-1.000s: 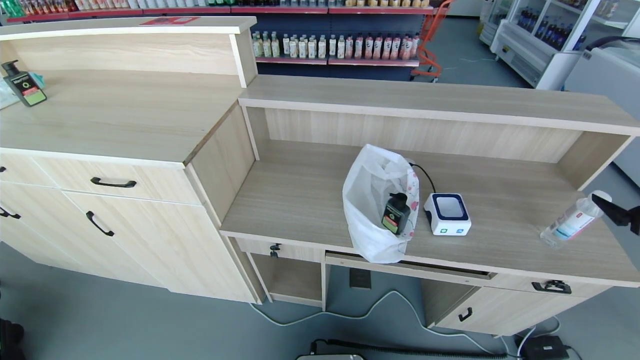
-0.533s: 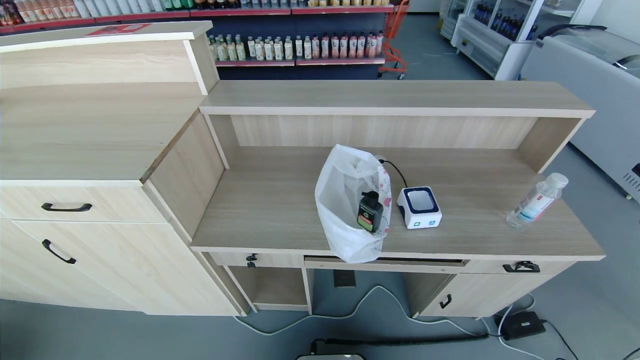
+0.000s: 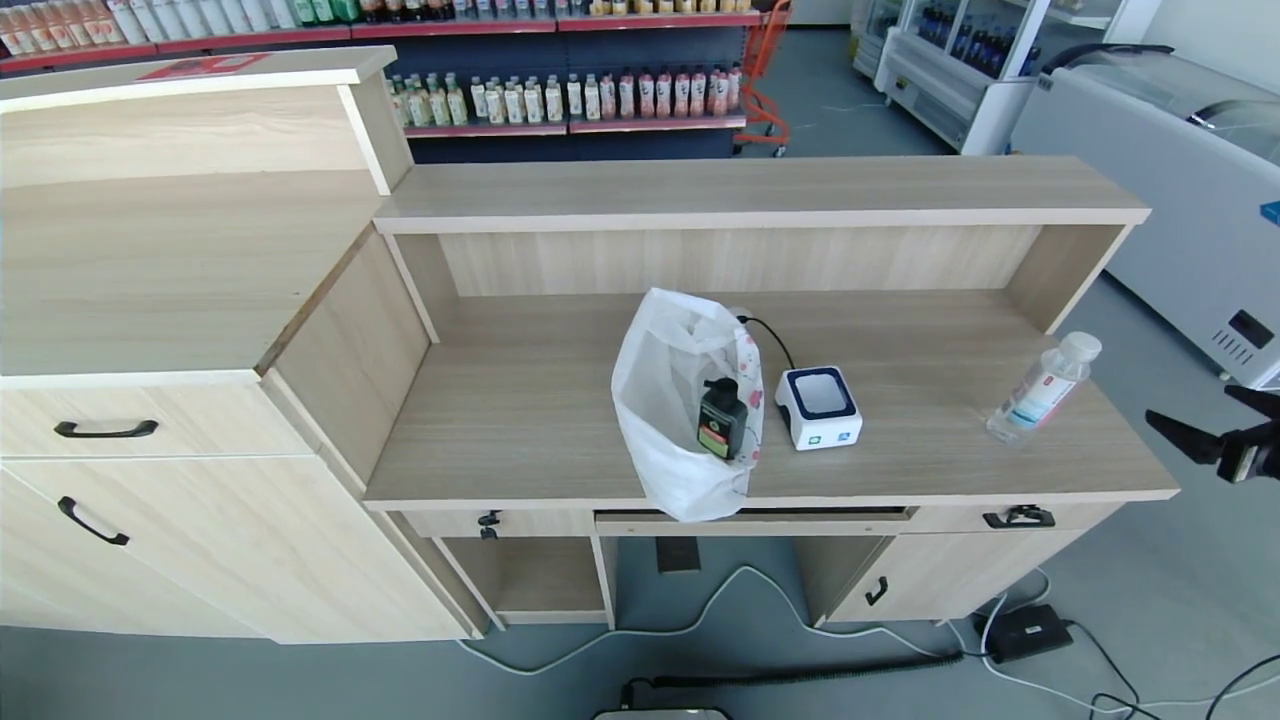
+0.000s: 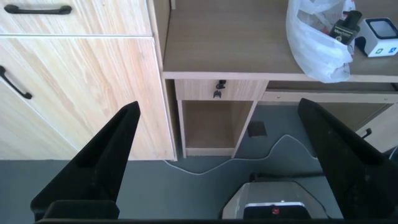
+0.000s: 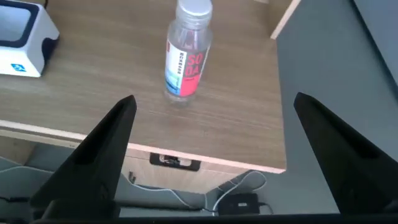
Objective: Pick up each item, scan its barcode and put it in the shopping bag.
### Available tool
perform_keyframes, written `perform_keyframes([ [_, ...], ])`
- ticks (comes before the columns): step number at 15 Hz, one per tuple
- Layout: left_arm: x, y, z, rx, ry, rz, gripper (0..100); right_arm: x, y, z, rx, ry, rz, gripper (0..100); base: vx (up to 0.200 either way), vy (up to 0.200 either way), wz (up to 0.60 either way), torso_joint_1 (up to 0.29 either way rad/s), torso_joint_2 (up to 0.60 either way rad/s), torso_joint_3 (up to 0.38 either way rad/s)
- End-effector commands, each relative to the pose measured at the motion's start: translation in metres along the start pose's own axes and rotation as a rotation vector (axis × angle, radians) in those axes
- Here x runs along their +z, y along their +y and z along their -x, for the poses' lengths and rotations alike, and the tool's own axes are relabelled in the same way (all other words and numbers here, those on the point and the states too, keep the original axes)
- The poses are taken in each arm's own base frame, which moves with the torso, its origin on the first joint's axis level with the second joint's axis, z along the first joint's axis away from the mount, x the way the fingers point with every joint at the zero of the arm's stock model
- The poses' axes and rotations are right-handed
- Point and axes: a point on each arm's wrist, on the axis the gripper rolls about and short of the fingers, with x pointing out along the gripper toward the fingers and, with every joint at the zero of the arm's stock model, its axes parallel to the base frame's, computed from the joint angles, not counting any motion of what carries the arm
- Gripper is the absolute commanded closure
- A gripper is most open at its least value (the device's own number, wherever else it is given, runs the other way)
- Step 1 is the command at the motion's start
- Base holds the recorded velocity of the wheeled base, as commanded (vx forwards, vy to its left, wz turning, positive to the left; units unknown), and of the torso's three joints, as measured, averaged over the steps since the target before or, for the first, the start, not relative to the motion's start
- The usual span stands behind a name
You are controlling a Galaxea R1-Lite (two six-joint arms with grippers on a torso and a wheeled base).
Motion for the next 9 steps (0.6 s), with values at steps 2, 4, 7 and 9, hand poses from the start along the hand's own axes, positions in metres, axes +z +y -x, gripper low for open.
perform_keyframes([
  [2,0.0,0.0,0.0,0.0,0.0,0.0,0,-0.01,0.008,-0.051,0.065,-0.039,-0.018,0,0.0,0.0,0.0,0.0,0.0,0.0],
  [4,0.0,0.0,0.0,0.0,0.0,0.0,0,-0.024,0.003,-0.06,-0.021,0.0,-0.126,0,0.0,0.0,0.0,0.0,0.0,0.0],
  [7,0.0,0.0,0.0,0.0,0.0,0.0,0,-0.038,0.003,-0.064,-0.077,0.027,-0.192,0,0.0,0.0,0.0,0.0,0.0,0.0],
  [9,0.0,0.0,0.0,0.0,0.0,0.0,0,-0.052,0.004,-0.068,-0.074,0.047,-0.213,0,0.0,0.0,0.0,0.0,0.0,0.0],
])
